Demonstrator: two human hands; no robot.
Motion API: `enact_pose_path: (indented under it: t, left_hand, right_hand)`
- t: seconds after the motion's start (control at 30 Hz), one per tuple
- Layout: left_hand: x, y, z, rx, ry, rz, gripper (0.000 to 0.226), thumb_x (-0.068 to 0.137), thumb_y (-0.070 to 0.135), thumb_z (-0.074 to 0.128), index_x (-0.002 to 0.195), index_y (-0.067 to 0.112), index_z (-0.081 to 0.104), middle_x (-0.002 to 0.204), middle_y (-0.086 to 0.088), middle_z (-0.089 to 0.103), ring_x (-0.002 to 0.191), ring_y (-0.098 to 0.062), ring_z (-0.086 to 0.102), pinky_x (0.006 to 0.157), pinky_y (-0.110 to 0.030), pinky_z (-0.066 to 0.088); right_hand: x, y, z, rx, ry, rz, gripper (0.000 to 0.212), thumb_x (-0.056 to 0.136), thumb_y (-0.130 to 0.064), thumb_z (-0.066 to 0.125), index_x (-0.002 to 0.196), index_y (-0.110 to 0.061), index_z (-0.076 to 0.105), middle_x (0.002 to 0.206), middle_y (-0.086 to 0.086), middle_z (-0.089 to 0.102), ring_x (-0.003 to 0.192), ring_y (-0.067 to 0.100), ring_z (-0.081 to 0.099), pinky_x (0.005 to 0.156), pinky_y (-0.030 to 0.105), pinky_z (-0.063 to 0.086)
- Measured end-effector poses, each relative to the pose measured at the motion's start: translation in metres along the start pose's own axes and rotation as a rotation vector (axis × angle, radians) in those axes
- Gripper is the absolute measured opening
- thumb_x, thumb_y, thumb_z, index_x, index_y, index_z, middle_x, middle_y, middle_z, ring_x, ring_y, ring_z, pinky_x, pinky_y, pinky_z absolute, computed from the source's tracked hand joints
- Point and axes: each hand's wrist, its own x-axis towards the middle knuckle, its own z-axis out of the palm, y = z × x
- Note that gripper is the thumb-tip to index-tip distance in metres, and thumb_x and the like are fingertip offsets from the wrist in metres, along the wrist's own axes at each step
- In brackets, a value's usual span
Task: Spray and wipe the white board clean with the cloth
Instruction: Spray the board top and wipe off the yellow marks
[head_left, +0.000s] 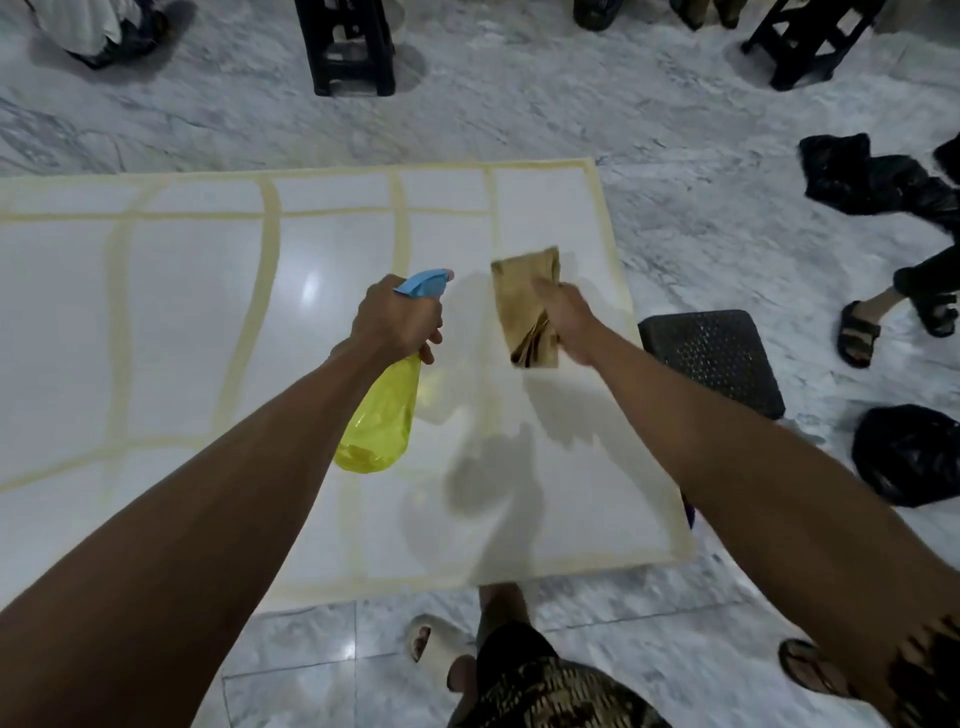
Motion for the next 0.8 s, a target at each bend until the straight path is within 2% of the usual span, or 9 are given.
enact_pose_path:
  t: [0.07, 0.13, 0.2, 0.23, 0.3, 0.33, 0.43, 0.6, 0.8]
  left_hand:
    - [0.033, 0.01, -0.007, -0.01, 0.013, -0.003, 0.066, 0.067, 0.02, 0.052, 0.128, 0.023, 0.076, 0.074, -0.01, 0.075, 0.073, -0.042, 0.078, 0.073, -0.057, 0.066]
    - [0.069, 0.021, -0.013, -0.026, 0.015, -0.007, 0.066, 0.066, 0.021, 0.052, 0.127, 0.021, 0.076, 0.072, -0.01, 0.074, 0.073, -0.042, 0.078, 0.071, -0.057, 0.066]
    - [0.107, 0.029, -0.017, -0.056, 0.022, -0.024, 0.065, 0.067, 0.023, 0.052, 0.127, 0.02, 0.075, 0.072, -0.009, 0.073, 0.075, -0.044, 0.077, 0.069, -0.056, 0.067]
    - [0.125, 0.033, -0.018, -0.069, 0.024, -0.028, 0.066, 0.067, 0.024, 0.052, 0.129, 0.019, 0.073, 0.073, -0.008, 0.073, 0.075, -0.044, 0.077, 0.068, -0.057, 0.066]
    - [0.155, 0.036, -0.022, -0.08, 0.036, -0.024, 0.067, 0.067, 0.026, 0.054, 0.131, 0.017, 0.07, 0.071, -0.006, 0.073, 0.074, -0.042, 0.078, 0.07, -0.058, 0.066]
    - [0.168, 0.036, -0.024, -0.081, 0.042, -0.019, 0.065, 0.067, 0.026, 0.054, 0.13, 0.017, 0.07, 0.069, -0.005, 0.073, 0.073, -0.042, 0.078, 0.071, -0.058, 0.066]
    - [0.19, 0.035, -0.027, -0.066, 0.034, 0.003, 0.052, 0.075, 0.022, 0.055, 0.123, 0.019, 0.075, 0.07, -0.007, 0.073, 0.075, -0.043, 0.078, 0.072, -0.058, 0.066]
    - [0.194, 0.024, -0.031, -0.048, 0.034, -0.053, 0.057, 0.073, 0.02, 0.055, 0.127, 0.009, 0.071, 0.076, -0.013, 0.076, 0.077, -0.043, 0.078, 0.071, -0.059, 0.066]
    - [0.156, 0.005, -0.031, -0.007, 0.011, -0.062, 0.055, 0.072, 0.019, 0.054, 0.123, 0.021, 0.077, 0.071, -0.008, 0.074, 0.078, -0.045, 0.077, 0.076, -0.057, 0.066]
  right_hand:
    - [0.048, -0.04, 0.003, -0.222, 0.15, -0.152, 0.028, 0.101, -0.032, 0.043, 0.086, -0.013, 0.056, 0.072, 0.003, 0.057, 0.061, 0.018, 0.054, 0.055, 0.028, 0.037]
    - [0.104, -0.07, 0.008, -0.343, 0.228, -0.296, 0.019, 0.099, -0.023, 0.04, 0.097, -0.015, 0.058, 0.069, 0.001, 0.056, 0.056, 0.02, 0.055, 0.052, 0.029, 0.039]
    - [0.168, -0.085, 0.011, -0.471, 0.253, -0.401, 0.037, 0.095, -0.016, 0.038, 0.128, -0.023, 0.053, 0.091, 0.004, 0.066, 0.072, 0.024, 0.064, 0.063, 0.033, 0.051]
    - [0.196, -0.091, 0.014, -0.551, 0.245, -0.446, 0.047, 0.092, -0.013, 0.038, 0.136, -0.026, 0.048, 0.108, 0.006, 0.066, 0.088, 0.027, 0.065, 0.077, 0.038, 0.053]
    - [0.246, -0.088, 0.025, -0.841, 0.194, -0.452, 0.054, 0.092, -0.014, 0.04, 0.145, -0.022, 0.038, 0.139, 0.01, 0.052, 0.124, 0.031, 0.052, 0.106, 0.05, 0.039]
    - [0.266, -0.083, 0.034, -1.012, 0.16, -0.444, 0.055, 0.095, -0.021, 0.041, 0.15, -0.02, 0.032, 0.151, 0.011, 0.04, 0.137, 0.03, 0.04, 0.113, 0.053, 0.029]
    - [0.29, -0.058, 0.057, -1.309, 0.176, -0.483, 0.063, 0.1, -0.047, 0.034, 0.155, -0.017, 0.022, 0.163, 0.009, 0.019, 0.15, 0.028, 0.017, 0.119, 0.054, 0.011]
    - [0.276, -0.045, 0.051, -1.361, 0.105, -0.551, 0.062, 0.1, -0.029, 0.035, 0.157, -0.015, 0.015, 0.165, 0.009, 0.01, 0.153, 0.028, 0.007, 0.122, 0.052, 0.004]
    - [0.216, -0.005, 0.061, -1.287, 0.044, -0.583, 0.059, 0.103, -0.036, 0.034, 0.157, -0.016, 0.019, 0.165, 0.007, 0.011, 0.153, 0.026, 0.008, 0.122, 0.051, 0.003]
